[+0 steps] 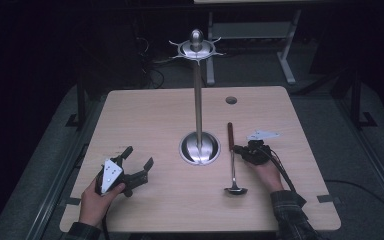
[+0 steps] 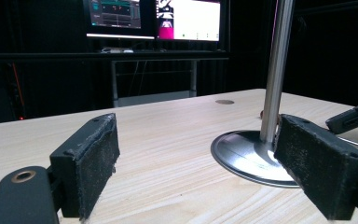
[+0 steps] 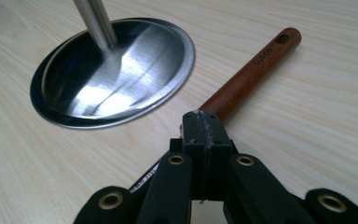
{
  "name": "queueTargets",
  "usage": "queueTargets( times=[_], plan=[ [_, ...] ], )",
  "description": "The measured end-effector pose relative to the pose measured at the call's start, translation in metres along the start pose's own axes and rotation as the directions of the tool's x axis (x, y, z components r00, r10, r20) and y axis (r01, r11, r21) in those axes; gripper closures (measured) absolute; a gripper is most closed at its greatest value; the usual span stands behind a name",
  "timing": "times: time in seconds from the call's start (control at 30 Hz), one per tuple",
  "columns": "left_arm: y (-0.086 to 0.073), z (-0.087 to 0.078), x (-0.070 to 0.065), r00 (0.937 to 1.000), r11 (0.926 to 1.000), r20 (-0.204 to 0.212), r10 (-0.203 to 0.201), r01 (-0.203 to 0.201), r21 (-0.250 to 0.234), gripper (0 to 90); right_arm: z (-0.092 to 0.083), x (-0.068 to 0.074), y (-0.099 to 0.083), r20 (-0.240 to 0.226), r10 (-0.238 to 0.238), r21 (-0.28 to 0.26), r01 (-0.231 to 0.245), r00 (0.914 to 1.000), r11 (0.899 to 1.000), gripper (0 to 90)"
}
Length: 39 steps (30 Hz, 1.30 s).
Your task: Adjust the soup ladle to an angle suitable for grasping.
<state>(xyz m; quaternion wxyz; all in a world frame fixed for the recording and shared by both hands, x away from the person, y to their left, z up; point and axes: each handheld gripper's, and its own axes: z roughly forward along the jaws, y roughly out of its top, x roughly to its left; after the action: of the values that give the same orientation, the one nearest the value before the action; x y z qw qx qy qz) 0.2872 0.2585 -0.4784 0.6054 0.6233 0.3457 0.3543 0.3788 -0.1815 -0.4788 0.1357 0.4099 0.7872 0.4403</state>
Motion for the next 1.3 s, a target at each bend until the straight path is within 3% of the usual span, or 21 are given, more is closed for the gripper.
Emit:
queueTargets(
  times=[0.23,0.37,0.57,0.7,0.73,0.8,0.87,0.93,0.97,1.03,1.17,1.3],
  plan=[
    [0.0,0.0,0.0,1.0,1.0,0.001,0.0,0.0,0.0,13.5,0.005,0.005,0.002,-0.028,-0.034,0.007,0.034,0.999,0.999,90.0],
    [0.0,0.0,0.0,1.0,1.0,0.002,0.0,0.0,-0.001,13.5,0.002,0.005,0.004,-0.03,-0.022,0.008,0.023,0.9993,1.0,90.0],
    [0.0,0.0,0.0,1.0,1.0,0.002,-0.001,0.001,-0.001,13.5,-0.021,0.018,0.02,-0.079,-0.013,0.128,0.023,0.9968,0.991,89.9],
    [0.0,0.0,0.0,1.0,1.0,0.001,0.003,-0.003,0.001,13.5,-0.025,0.028,0.02,-0.107,0.0,0.249,0.027,0.9942,0.968,90.0],
    [0.0,0.0,0.0,1.0,1.0,0.001,0.005,-0.005,0.002,13.5,-0.025,0.028,0.02,-0.107,0.0,0.249,0.027,0.9942,0.968,90.0],
    [0.0,0.0,0.0,1.0,1.0,0.001,0.004,-0.004,0.002,13.5,-0.024,0.034,0.02,-0.132,-0.003,0.282,0.04,0.9912,0.958,90.0],
    [0.0,0.0,0.0,1.0,1.0,0.001,0.005,-0.005,0.002,13.5,-0.023,0.042,0.022,-0.165,-0.015,0.327,0.069,0.9861,0.942,90.0],
    [0.0,0.0,0.0,1.0,1.0,0.001,0.004,-0.004,0.002,13.5,-0.022,0.044,0.022,-0.167,-0.016,0.336,0.072,0.9858,0.939,90.0],
    [0.0,0.0,0.0,1.0,1.0,0.001,0.001,-0.001,0.0,13.5,-0.02,0.051,0.022,-0.177,-0.017,0.372,0.083,0.9841,0.924,90.0],
    [0.0,0.0,0.0,1.0,1.0,0.001,0.003,-0.003,0.001,13.5,-0.019,0.053,0.022,-0.181,-0.026,0.379,0.094,0.9832,0.921,90.0],
    [0.0,0.0,0.0,1.0,1.0,0.001,0.005,-0.005,0.002,13.5,-0.017,0.059,0.02,-0.162,-0.028,0.425,0.095,0.9863,0.9,90.0],
    [0.0,0.0,0.0,1.0,1.0,0.002,0.004,-0.004,0.001,13.5,-0.017,0.059,0.018,-0.162,-0.025,0.435,0.094,0.9865,0.895,90.0]
  ],
)
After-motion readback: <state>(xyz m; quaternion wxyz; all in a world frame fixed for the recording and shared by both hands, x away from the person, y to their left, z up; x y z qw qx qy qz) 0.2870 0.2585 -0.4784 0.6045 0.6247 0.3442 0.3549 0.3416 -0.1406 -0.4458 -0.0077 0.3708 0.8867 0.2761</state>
